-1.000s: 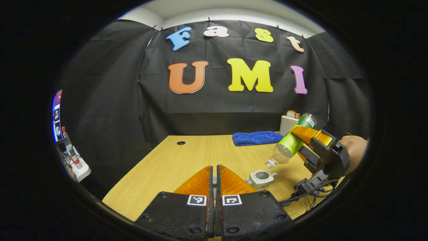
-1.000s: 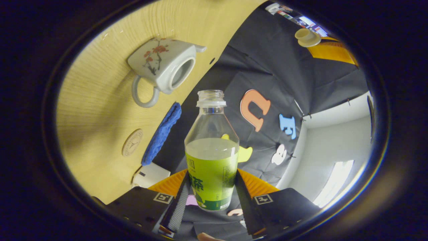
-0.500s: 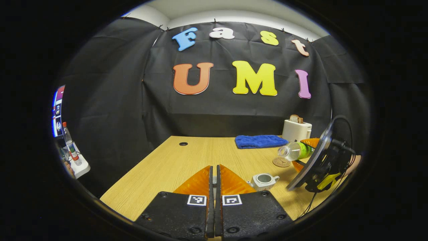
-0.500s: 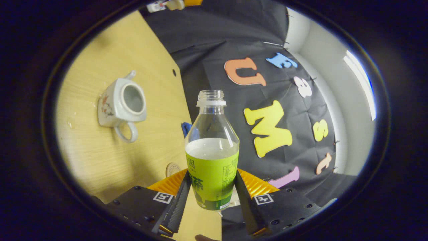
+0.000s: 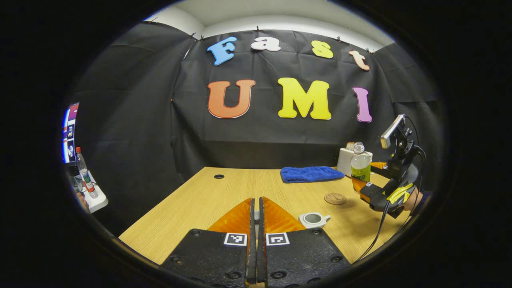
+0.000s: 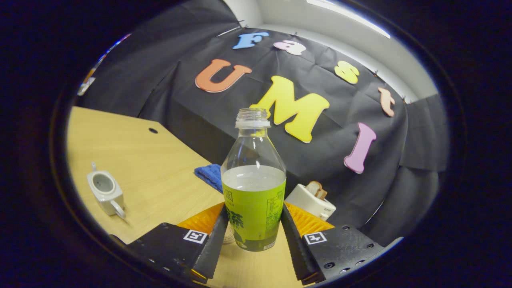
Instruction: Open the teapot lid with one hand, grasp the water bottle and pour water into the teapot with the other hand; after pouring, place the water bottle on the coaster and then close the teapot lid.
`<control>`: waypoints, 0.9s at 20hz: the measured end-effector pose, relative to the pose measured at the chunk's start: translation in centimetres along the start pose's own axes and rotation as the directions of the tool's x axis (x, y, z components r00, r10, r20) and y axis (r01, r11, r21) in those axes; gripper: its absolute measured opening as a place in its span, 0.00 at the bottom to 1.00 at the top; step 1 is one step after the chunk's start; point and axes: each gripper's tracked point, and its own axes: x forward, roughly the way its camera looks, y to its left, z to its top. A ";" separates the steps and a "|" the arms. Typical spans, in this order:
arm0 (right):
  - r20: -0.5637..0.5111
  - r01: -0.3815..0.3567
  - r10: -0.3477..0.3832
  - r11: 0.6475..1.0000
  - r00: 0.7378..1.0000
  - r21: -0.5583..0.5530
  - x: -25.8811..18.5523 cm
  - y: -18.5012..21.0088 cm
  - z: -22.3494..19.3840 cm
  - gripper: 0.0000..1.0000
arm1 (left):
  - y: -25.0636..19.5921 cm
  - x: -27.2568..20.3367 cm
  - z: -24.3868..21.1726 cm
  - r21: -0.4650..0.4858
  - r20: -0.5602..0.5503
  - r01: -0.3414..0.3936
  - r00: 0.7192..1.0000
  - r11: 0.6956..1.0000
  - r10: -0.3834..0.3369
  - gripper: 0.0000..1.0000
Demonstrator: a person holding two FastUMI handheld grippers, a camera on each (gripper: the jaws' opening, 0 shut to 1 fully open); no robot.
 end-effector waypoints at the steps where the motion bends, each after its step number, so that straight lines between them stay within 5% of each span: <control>1: -0.027 -0.016 0.018 0.997 0.999 0.073 0.4 0.1 -0.4 0.72 | -0.2 -0.1 0.0 -0.007 0.000 0.002 1.000 1.000 -0.002 0.04; 4: -0.073 -0.077 0.099 0.963 0.992 0.259 1.9 0.9 -1.2 0.72 | -0.7 0.2 0.2 -0.003 0.009 -0.006 1.000 1.000 0.006 0.03; 8: -0.073 -0.093 0.128 0.925 0.989 0.368 4.1 1.0 -1.4 0.73 | -2.1 1.0 -0.2 -0.008 0.008 -0.031 0.999 0.999 0.031 0.03; 18: -0.126 -0.096 0.161 0.905 0.979 0.414 8.3 2.3 -3.9 0.73 | -3.6 2.3 -1.1 -0.041 0.023 -0.049 0.998 0.998 0.050 0.04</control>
